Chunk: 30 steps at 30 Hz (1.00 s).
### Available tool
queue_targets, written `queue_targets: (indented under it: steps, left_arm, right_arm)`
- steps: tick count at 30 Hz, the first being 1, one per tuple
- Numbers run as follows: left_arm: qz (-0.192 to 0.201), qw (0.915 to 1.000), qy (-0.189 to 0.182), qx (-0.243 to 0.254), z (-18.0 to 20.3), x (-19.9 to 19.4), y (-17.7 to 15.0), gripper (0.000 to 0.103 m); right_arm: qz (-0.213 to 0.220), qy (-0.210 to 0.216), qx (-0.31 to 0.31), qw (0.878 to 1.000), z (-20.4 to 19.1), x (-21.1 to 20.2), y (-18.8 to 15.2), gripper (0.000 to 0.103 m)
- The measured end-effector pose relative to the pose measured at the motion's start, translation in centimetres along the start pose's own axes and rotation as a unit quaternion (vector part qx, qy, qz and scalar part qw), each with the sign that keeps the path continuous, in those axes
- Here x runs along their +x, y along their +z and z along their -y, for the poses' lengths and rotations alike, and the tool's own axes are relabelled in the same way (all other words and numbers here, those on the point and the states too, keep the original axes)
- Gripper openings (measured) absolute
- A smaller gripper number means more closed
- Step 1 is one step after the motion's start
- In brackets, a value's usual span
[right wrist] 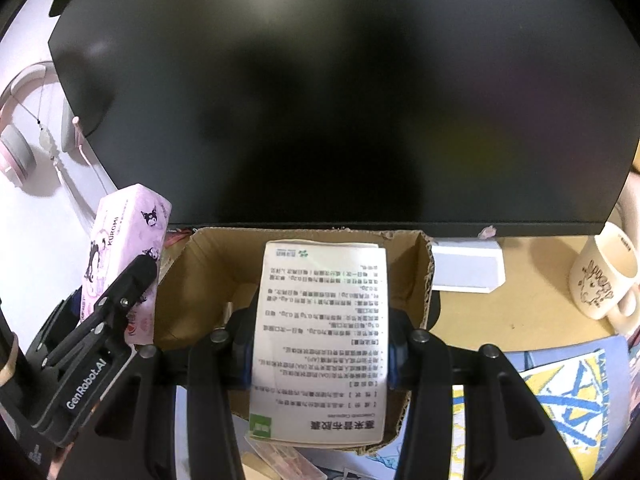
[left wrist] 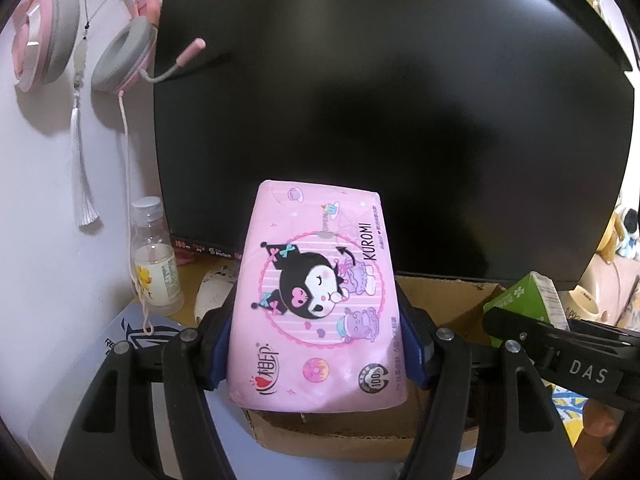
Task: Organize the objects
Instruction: 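Lower the tissue pack into the cardboard box with the left tool while the right lowers the medicine box in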
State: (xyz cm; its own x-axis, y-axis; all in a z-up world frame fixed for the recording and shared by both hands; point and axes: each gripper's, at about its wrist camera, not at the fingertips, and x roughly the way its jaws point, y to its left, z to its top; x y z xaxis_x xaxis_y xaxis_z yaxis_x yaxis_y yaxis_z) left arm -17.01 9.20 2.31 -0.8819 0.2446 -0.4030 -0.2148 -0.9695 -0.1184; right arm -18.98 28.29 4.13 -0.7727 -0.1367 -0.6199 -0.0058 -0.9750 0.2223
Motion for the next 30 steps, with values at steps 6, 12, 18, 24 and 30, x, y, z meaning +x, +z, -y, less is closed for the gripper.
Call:
queue_targets:
  steps: [6,12,18,24,30]
  left_arm:
    - [-0.014,0.9998,-0.014,-0.008,-0.5,0.5,-0.3,0.066]
    - [-0.023,0.9996,-0.015,-0.009,-0.8,0.7,-0.7,0.066]
    - [-0.029,0.9994,-0.019,0.004,-0.6,0.4,-1.0,0.066]
    - [-0.014,0.9995,-0.026,0.003,-1.0,0.4,-0.5,0.065]
    - [-0.019,0.9997,-0.007,0.014,-1.4,0.1,-0.4,0.065]
  right_arm:
    - [-0.002,0.008,0.019,1.000,0.6,0.7,-0.7,0.050]
    - [-0.007,0.007,0.027,1.000,0.9,1.1,-0.9,0.050]
    - [-0.009,0.002,0.027,1.000,0.5,0.8,-0.7,0.051]
    - [-0.025,-0.005,0.025,0.999,0.1,1.1,-0.7,0.051]
    - [-0.044,-0.028,0.007,0.999,-0.5,1.6,-1.0,0.051]
